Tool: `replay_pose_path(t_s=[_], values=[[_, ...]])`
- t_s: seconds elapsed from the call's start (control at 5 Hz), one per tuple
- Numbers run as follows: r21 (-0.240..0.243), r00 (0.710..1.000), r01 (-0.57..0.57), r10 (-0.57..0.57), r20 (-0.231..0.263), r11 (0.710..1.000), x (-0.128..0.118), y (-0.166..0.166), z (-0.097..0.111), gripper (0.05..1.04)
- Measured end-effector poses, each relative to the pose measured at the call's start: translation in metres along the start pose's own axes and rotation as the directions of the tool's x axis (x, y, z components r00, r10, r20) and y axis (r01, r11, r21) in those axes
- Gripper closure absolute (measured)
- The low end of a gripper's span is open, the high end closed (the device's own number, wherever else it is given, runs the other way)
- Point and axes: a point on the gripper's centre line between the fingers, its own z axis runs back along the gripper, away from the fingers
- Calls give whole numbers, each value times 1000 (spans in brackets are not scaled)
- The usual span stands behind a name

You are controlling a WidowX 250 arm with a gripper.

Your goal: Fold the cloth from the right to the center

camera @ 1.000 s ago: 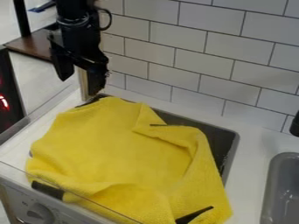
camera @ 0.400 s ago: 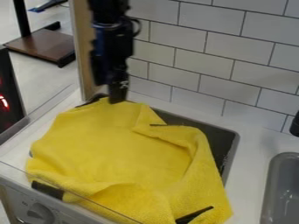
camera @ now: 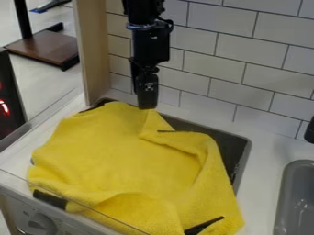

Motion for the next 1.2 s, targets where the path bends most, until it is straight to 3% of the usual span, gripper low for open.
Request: replay_pose_path(t_s=[0.4,0.8,1.0,1.2], values=[[-76,989,145,-145,12,986,24,-4,-24,84],[-120,973,229,-232,-10,966,43,-11,-46,84],[-127,968,247,-251,-17,961,45,-13,-50,84],[-126,960,276,-280,-20,953,54,-16,-52,151]])
